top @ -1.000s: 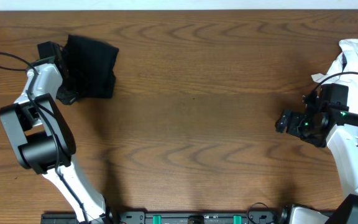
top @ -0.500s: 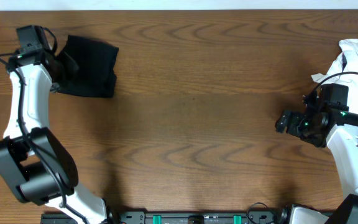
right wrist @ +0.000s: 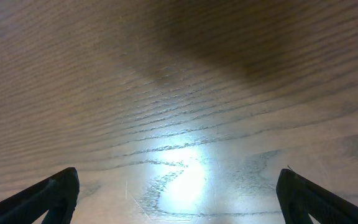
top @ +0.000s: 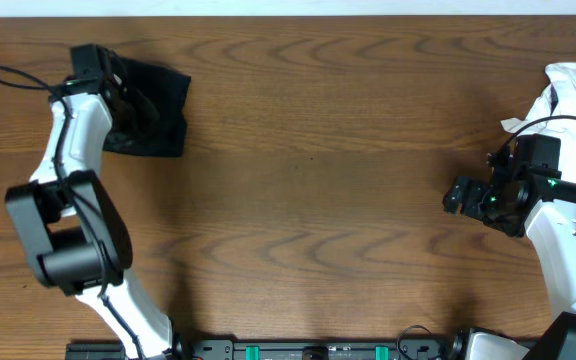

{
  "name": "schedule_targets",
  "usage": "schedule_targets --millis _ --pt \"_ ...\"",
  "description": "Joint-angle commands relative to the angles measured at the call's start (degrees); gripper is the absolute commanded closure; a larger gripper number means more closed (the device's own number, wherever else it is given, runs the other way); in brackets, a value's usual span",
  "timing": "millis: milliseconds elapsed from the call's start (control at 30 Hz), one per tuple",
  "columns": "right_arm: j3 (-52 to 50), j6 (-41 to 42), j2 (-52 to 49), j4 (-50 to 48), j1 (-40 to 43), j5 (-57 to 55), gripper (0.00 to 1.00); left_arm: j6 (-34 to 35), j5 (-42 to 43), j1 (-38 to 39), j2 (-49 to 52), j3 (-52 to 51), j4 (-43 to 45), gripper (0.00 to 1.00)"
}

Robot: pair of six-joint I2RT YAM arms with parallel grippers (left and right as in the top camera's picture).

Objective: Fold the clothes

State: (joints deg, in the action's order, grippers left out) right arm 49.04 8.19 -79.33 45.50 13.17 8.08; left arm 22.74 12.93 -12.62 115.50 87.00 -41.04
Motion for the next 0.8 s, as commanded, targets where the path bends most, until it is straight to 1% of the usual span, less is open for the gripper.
schedule_targets --millis 0,233,367,433,667,733,767 --pt "0.8 0.6 0.3 0.0 0.5 -0.2 0.01 0.2 0.1 0.1 2.3 -0.5 -1.2 0.94" --pt "0.8 0.6 0.3 0.0 0.5 -0.2 0.01 -0.3 1.0 0.1 2.4 -0.2 -1.7 0.94" --pt "0.8 0.6 0.3 0.0 0.5 -0.2 0.01 -0.3 6.5 0.1 0.5 1.1 -1.5 0.94" --pt "0.8 0.6 0.3 0.0 0.5 -0.2 0.01 -0.3 9.0 0.5 -1.8 1.5 -1.1 0.94" --pt "0.8 0.6 0.3 0.0 0.5 -0.2 0.01 0.1 8.9 2.6 -13.7 1.5 1.4 0.94" --pt "0.8 0.6 0.3 0.0 0.5 -0.2 0.01 0.1 8.9 2.8 -16.1 1.5 2.7 0.92" --pt "0.8 0.6 0.3 0.0 0.5 -0.2 0.01 0.1 8.9 2.7 -17.2 1.5 3.1 0.89"
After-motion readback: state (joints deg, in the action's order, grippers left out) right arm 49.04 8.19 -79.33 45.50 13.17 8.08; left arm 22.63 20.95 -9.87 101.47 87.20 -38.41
